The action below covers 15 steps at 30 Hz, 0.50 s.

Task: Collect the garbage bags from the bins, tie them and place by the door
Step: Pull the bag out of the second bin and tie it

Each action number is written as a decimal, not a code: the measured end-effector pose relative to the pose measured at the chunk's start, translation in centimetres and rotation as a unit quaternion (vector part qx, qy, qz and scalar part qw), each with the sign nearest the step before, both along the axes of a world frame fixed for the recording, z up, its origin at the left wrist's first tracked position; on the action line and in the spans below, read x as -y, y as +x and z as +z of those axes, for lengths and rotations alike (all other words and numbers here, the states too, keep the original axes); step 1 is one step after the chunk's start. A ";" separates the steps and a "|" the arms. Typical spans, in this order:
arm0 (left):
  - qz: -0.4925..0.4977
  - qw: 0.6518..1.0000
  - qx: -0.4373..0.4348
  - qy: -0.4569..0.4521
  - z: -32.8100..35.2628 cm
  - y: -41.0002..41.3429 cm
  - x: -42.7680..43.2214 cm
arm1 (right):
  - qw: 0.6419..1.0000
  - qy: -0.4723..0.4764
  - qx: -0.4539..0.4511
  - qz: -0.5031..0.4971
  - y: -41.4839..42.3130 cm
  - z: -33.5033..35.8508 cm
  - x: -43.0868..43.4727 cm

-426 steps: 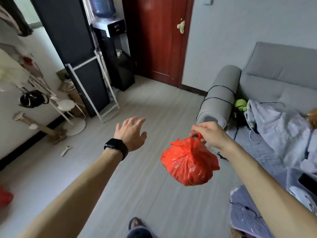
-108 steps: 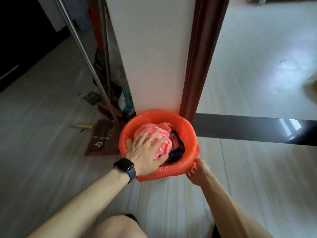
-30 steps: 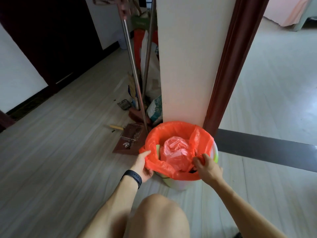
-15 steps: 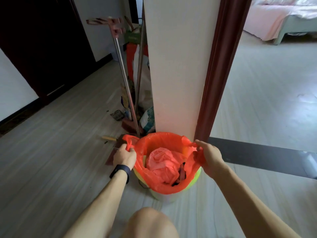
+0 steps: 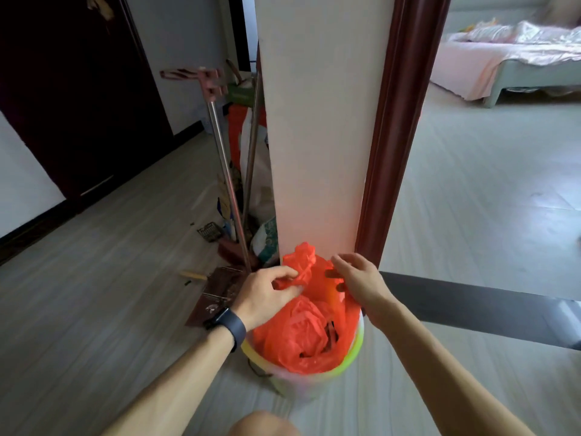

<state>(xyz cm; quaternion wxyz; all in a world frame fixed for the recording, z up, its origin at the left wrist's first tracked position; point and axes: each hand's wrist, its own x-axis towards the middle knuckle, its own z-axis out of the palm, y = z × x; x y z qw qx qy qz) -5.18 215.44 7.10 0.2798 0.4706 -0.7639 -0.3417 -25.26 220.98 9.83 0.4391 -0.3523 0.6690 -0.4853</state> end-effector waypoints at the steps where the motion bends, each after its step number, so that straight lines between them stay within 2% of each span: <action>1: -0.010 1.000 0.010 0.000 -0.6 -0.2 -0.4 | 0.999 0.019 -0.044 0.020 0.3 -0.2 -0.3; 2: -0.016 1.000 0.012 0.002 -1.0 -0.4 -0.8 | 0.996 0.031 -0.068 0.039 0.4 -0.1 -0.6; 5: -0.031 0.999 0.012 0.026 -2.0 -0.9 -1.6 | 0.994 0.041 -0.057 0.080 0.4 -0.1 -1.2; 8: -0.053 0.998 0.017 0.023 -1.9 -1.0 -2.1 | 0.991 0.040 -0.109 0.068 0.5 -0.6 -1.2; 11: -0.053 0.998 0.021 0.033 -1.5 -0.5 -2.3 | 0.993 0.034 -0.104 0.048 0.4 -1.1 -1.0; 13: -0.015 0.998 -0.013 0.064 -2.0 0.1 -2.4 | 0.994 0.028 -0.098 0.034 0.3 -1.4 -0.8; 15: 0.076 0.992 -0.062 0.079 -3.5 0.7 -2.5 | 0.993 0.019 -0.109 0.030 0.1 -1.4 -0.7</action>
